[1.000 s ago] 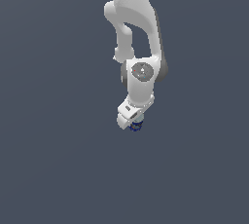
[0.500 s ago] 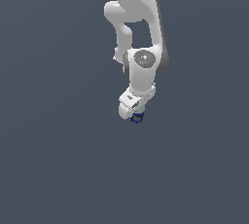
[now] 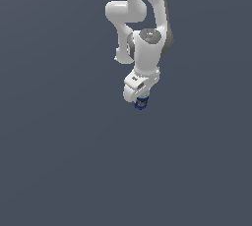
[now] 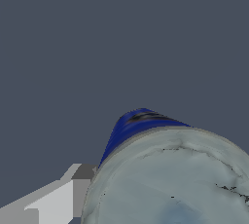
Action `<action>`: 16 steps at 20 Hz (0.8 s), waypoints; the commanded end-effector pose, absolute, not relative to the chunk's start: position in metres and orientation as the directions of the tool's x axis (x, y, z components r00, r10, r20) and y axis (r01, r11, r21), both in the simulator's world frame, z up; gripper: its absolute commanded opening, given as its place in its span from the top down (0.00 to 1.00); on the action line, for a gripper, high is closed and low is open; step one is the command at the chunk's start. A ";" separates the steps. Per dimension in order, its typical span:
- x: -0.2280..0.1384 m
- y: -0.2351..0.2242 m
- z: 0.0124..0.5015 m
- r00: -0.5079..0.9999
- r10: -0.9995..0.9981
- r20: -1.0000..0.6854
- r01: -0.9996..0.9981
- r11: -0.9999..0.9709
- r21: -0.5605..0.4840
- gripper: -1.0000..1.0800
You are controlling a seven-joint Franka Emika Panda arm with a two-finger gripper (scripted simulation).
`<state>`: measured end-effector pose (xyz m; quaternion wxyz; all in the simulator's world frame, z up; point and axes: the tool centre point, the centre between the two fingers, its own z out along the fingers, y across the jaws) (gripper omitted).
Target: Pick up the object and move it to a goal position.
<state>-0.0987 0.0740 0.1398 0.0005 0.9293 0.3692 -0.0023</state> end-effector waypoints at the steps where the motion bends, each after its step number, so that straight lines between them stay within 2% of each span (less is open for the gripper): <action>1: -0.112 0.077 0.151 0.727 0.686 -0.002 0.686 -0.727 0.002 1.00; 8: -0.138 0.083 0.170 0.727 0.686 -0.001 0.686 -0.727 0.001 1.00; 16: -0.148 0.086 0.178 0.727 0.686 0.000 0.686 -0.727 0.001 1.00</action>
